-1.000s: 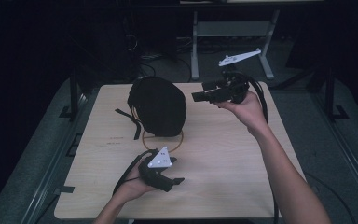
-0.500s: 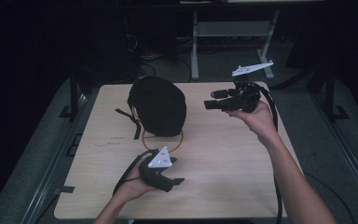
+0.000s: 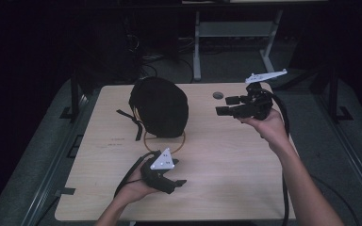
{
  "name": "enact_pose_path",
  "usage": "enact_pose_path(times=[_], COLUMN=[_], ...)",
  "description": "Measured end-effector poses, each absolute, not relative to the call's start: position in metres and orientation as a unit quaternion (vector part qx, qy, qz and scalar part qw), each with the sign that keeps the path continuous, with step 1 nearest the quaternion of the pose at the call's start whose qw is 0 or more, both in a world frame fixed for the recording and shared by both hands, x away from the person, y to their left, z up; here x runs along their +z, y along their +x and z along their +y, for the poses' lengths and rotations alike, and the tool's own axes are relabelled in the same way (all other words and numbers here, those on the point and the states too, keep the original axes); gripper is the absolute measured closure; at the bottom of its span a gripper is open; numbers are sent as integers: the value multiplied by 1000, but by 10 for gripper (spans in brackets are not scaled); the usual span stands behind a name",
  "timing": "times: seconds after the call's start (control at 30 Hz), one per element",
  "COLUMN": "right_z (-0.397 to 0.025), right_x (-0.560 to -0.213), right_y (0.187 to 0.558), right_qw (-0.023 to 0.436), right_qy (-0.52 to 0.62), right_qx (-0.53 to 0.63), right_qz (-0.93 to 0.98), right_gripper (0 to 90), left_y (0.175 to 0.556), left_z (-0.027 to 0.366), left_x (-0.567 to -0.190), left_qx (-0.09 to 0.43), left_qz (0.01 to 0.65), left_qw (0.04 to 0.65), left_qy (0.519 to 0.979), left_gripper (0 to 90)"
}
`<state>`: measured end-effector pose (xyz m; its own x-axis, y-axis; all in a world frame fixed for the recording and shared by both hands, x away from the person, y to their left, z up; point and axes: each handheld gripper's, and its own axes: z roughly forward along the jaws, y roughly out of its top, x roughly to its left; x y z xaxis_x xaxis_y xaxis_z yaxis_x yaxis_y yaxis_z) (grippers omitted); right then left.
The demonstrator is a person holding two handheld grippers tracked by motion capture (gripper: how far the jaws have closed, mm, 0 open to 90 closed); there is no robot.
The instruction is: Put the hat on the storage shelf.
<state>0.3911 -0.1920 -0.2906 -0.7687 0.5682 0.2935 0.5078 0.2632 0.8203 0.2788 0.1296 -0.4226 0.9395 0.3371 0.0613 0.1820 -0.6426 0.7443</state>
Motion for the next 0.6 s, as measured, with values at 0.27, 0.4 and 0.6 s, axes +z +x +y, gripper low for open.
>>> enact_pose_path(times=[0.27,0.4,0.6], right_z=[-207,-213,-223], right_x=[-303,-307,-319], right_y=[387,385,380], right_qw=[28,26,21], right_qy=[351,354,365], right_qx=[506,506,504], right_qz=[787,786,783], right_gripper=[266,265,261], left_y=[279,279,279], left_z=[129,129,130], left_x=[-424,-425,-425], left_qx=[96,94,92], left_qz=[146,147,151], left_qw=[396,394,399], left_qy=[902,902,900], left_gripper=[267,267,267])
